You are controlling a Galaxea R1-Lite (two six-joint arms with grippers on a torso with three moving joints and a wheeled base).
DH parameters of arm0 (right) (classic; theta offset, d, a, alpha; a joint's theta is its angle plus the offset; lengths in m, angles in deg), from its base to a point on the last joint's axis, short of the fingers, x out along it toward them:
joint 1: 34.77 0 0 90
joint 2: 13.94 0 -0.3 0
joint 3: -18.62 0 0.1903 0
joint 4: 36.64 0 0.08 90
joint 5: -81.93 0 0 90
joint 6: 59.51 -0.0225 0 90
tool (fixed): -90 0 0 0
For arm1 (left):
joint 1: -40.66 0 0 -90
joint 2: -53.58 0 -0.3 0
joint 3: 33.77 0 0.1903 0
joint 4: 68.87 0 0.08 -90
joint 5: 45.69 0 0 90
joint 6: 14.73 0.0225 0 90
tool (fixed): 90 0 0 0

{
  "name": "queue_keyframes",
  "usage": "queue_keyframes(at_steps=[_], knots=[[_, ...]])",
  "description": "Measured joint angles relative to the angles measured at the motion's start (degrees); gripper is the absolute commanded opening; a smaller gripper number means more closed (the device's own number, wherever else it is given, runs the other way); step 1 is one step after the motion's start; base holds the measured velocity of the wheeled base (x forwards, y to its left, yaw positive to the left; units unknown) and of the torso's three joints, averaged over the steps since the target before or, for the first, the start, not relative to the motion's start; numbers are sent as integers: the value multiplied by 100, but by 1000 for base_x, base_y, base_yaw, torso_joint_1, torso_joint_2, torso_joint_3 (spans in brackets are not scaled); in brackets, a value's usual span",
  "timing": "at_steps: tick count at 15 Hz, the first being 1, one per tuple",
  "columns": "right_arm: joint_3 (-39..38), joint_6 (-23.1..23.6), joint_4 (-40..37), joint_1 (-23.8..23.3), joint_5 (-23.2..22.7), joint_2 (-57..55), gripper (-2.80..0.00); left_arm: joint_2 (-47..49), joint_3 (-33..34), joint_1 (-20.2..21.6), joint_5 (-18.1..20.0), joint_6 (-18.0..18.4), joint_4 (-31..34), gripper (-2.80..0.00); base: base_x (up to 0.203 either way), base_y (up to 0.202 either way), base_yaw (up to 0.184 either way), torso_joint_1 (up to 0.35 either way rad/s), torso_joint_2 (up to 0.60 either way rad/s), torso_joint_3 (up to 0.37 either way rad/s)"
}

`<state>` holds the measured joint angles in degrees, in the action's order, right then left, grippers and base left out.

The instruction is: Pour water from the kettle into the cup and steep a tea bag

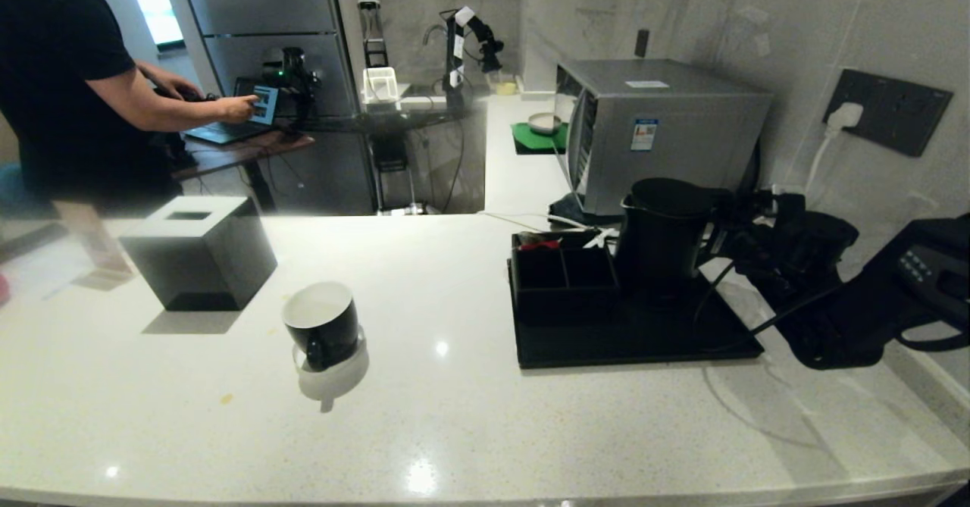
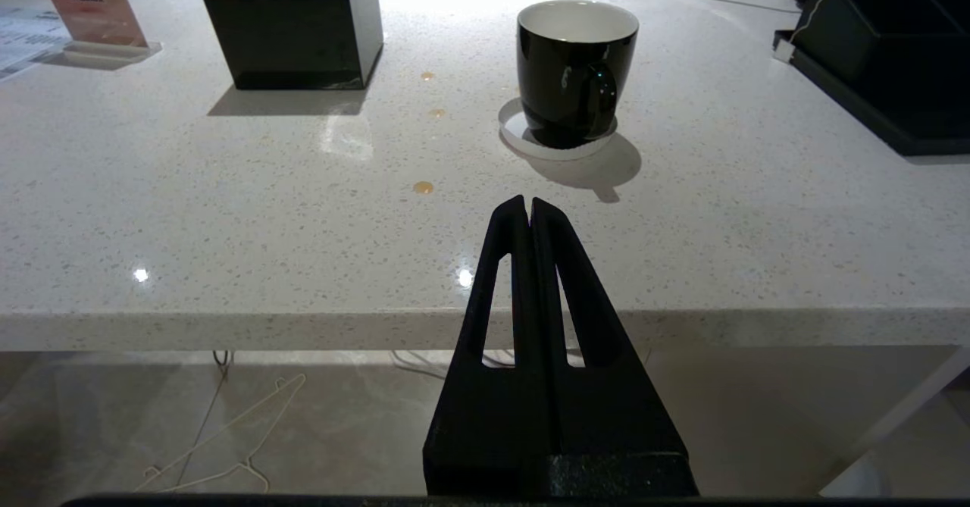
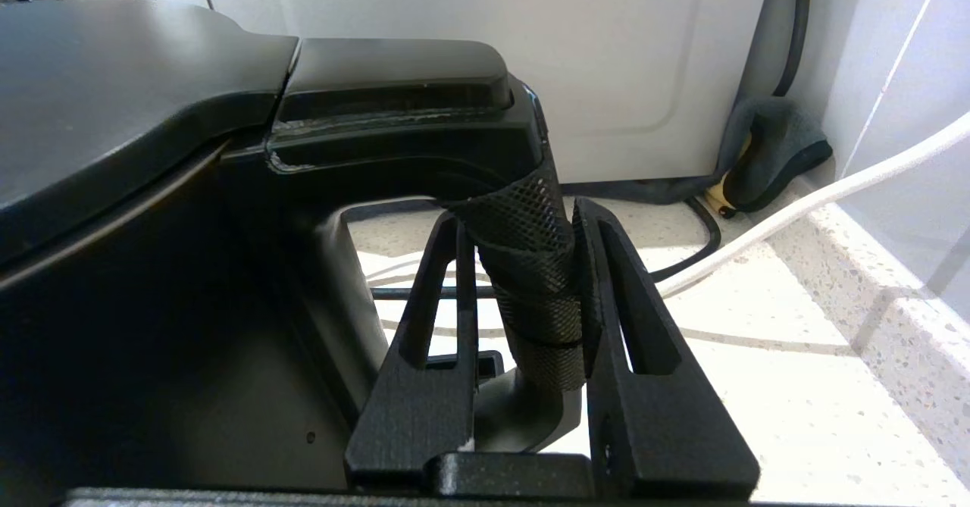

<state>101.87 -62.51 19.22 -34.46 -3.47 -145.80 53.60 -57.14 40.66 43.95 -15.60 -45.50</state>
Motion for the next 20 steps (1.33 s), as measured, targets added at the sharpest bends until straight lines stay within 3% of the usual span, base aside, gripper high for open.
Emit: queue_keyframes(at_steps=[20], knots=[[-1205, 17, 234, 43, 193, 850, -280, 0, 0, 0, -4, 1, 0, -280, 0, 0, 0, 0, 0, 0]])
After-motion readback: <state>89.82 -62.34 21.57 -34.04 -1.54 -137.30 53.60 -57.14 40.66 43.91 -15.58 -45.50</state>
